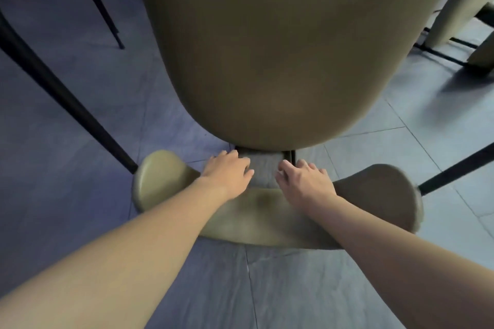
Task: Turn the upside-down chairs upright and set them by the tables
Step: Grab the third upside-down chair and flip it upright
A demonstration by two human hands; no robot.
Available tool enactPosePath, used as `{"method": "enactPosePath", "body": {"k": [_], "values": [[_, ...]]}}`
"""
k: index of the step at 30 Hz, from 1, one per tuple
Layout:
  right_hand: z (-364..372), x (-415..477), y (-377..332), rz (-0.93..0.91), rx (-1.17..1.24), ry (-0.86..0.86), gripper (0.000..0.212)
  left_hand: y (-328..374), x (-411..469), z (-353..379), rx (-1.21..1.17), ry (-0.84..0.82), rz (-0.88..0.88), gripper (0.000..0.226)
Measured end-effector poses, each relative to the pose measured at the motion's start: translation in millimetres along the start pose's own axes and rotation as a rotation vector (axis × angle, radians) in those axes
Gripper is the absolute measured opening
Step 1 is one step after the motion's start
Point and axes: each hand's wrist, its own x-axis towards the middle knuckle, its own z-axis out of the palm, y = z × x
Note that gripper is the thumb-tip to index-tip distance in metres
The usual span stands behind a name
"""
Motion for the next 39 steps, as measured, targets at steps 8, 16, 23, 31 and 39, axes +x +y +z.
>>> {"method": "enactPosePath", "body": {"k": [8, 16, 23, 31, 39], "values": [[44, 16, 11, 0.064, -0.124, -0.099, 0.045, 2, 19, 52, -0.013, -0.168, -0.093, 0.043], [54, 12, 14, 0.084, -0.335, -0.111, 0.056, 3, 28, 68, 0.116, -0.247, -0.175, 0.057], [55, 12, 15, 0.085, -0.366, -0.089, 0.060, -1, 25, 71, 0.112, -0.200, -0.146, 0.063], [-61, -45, -2, -0.025, -0.375, -0.135, 0.061, 12, -35, -40, 0.105, -0.265, -0.108, 0.068], [-299, -65, -18, -0.035, -0.351, -0.316, 0.078, 40, -54, -267, 0.116, -0.472, -0.070, 0.077]]}}
